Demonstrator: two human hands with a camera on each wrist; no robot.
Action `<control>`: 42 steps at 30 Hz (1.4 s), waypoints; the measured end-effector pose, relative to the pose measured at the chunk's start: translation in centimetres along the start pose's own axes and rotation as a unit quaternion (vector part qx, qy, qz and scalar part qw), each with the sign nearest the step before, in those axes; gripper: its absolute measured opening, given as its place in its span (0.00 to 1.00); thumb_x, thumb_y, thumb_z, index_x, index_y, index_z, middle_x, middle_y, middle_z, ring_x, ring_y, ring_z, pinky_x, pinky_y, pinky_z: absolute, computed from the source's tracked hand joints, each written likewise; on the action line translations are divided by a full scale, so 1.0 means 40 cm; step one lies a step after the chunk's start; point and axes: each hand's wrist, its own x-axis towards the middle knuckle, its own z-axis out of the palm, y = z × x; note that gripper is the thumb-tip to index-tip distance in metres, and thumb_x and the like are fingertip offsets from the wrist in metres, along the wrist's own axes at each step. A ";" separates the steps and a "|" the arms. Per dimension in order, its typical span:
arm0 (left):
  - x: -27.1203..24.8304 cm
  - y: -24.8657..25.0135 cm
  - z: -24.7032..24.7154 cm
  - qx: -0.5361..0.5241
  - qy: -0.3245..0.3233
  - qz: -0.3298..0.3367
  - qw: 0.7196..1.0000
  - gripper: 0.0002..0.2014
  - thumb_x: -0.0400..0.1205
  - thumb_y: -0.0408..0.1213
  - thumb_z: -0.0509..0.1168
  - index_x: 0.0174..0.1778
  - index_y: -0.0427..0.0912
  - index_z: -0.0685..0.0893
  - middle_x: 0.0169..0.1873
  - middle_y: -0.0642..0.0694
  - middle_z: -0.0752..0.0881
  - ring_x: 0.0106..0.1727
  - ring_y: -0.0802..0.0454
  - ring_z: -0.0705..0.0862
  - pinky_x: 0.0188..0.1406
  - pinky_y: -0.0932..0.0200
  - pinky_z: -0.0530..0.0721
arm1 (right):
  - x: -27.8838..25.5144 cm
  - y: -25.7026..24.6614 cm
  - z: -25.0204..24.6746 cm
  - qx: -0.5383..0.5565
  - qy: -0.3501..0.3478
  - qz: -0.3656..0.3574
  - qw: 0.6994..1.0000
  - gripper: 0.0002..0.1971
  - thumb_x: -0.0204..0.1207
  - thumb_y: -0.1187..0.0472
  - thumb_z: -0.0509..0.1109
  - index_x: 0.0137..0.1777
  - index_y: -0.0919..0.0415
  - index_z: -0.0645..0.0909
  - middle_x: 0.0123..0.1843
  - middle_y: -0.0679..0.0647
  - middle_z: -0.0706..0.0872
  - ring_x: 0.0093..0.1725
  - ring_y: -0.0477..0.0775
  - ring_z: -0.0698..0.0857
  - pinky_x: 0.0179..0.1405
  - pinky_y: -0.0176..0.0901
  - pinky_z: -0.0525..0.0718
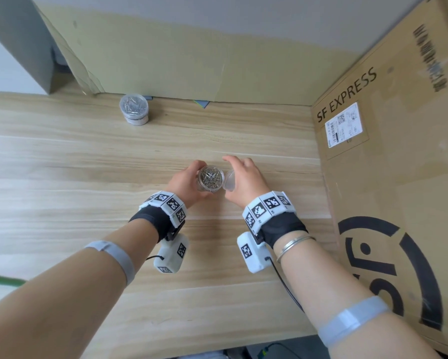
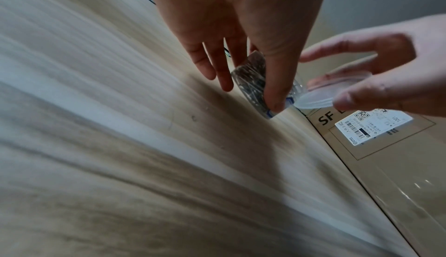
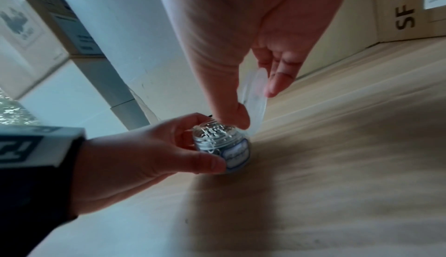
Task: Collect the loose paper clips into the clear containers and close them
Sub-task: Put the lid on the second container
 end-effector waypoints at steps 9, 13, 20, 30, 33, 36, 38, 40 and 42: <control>-0.017 0.004 -0.021 -0.006 0.006 0.022 1.000 0.33 0.68 0.38 0.76 0.69 0.41 0.72 0.62 0.43 0.84 0.60 0.47 0.83 0.54 0.64 0.75 | 0.005 -0.057 -0.019 -0.006 -0.024 -0.051 0.998 0.34 0.66 0.51 0.78 0.72 0.51 0.71 0.70 0.52 0.78 0.68 0.54 0.78 0.67 0.44 0.75; -0.026 0.002 -0.031 -0.014 0.010 0.034 0.999 0.32 0.68 0.38 0.76 0.68 0.42 0.73 0.60 0.44 0.85 0.55 0.49 0.84 0.52 0.65 0.75 | 0.007 -0.065 -0.023 -0.010 -0.025 -0.059 0.998 0.32 0.68 0.52 0.77 0.73 0.51 0.72 0.71 0.52 0.78 0.69 0.53 0.77 0.67 0.42 0.74; -0.031 -0.005 -0.051 -0.063 -0.011 0.017 0.998 0.32 0.66 0.35 0.77 0.67 0.43 0.74 0.58 0.45 0.85 0.35 0.55 0.80 0.43 0.61 0.76 | 0.011 -0.065 -0.026 0.009 -0.056 -0.118 0.991 0.30 0.65 0.63 0.77 0.68 0.51 0.75 0.67 0.50 0.81 0.65 0.51 0.80 0.65 0.40 0.76; -0.024 -0.003 -0.058 -0.119 -0.023 0.013 0.993 0.32 0.65 0.31 0.78 0.65 0.42 0.75 0.48 0.50 0.84 0.28 0.64 0.80 0.38 0.64 0.81 | 0.011 -0.108 -0.034 -0.136 -0.007 0.010 0.991 0.33 0.72 0.31 0.60 0.55 0.63 0.77 0.45 0.57 0.84 0.48 0.59 0.84 0.38 0.44 0.76; -0.023 0.003 -0.057 -0.108 -0.022 0.018 0.994 0.32 0.65 0.31 0.78 0.64 0.41 0.74 0.46 0.46 0.85 0.30 0.57 0.80 0.38 0.63 0.81 | 0.012 -0.109 -0.041 -0.189 -0.005 0.054 0.980 0.36 0.74 0.27 0.48 0.36 0.62 0.76 0.35 0.56 0.78 0.43 0.59 0.83 0.36 0.44 0.73; -0.019 -0.003 -0.067 -0.112 -0.008 0.019 0.993 0.33 0.65 0.31 0.78 0.65 0.40 0.74 0.58 0.45 0.84 0.31 0.57 0.79 0.43 0.61 0.79 | 0.017 -0.086 -0.042 -0.131 0.004 0.034 0.991 0.36 0.74 0.28 0.49 0.51 0.62 0.79 0.48 0.59 0.85 0.49 0.61 0.83 0.42 0.47 0.78; -0.017 -0.007 -0.073 -0.109 -0.004 0.017 0.994 0.33 0.65 0.31 0.78 0.66 0.40 0.74 0.61 0.45 0.83 0.34 0.53 0.80 0.44 0.62 0.77 | 0.023 -0.079 -0.038 -0.076 -0.042 -0.022 0.996 0.34 0.73 0.31 0.57 0.74 0.52 0.66 0.70 0.58 0.76 0.64 0.60 0.80 0.57 0.52 0.80; -0.016 -0.007 -0.076 -0.114 -0.001 0.017 0.993 0.32 0.66 0.32 0.78 0.66 0.39 0.74 0.62 0.45 0.83 0.34 0.53 0.80 0.42 0.64 0.77 | 0.031 -0.081 -0.032 -0.076 -0.088 -0.065 0.991 0.38 0.71 0.36 0.66 0.78 0.47 0.58 0.75 0.55 0.70 0.71 0.59 0.75 0.66 0.55 0.78; -0.015 -0.008 -0.075 -0.109 0.003 0.020 0.994 0.32 0.66 0.33 0.78 0.65 0.39 0.75 0.61 0.45 0.83 0.31 0.57 0.79 0.38 0.67 0.76 | 0.044 -0.082 -0.024 -0.096 -0.079 -0.074 0.990 0.37 0.70 0.39 0.70 0.76 0.51 0.62 0.72 0.55 0.74 0.69 0.58 0.77 0.64 0.53 0.79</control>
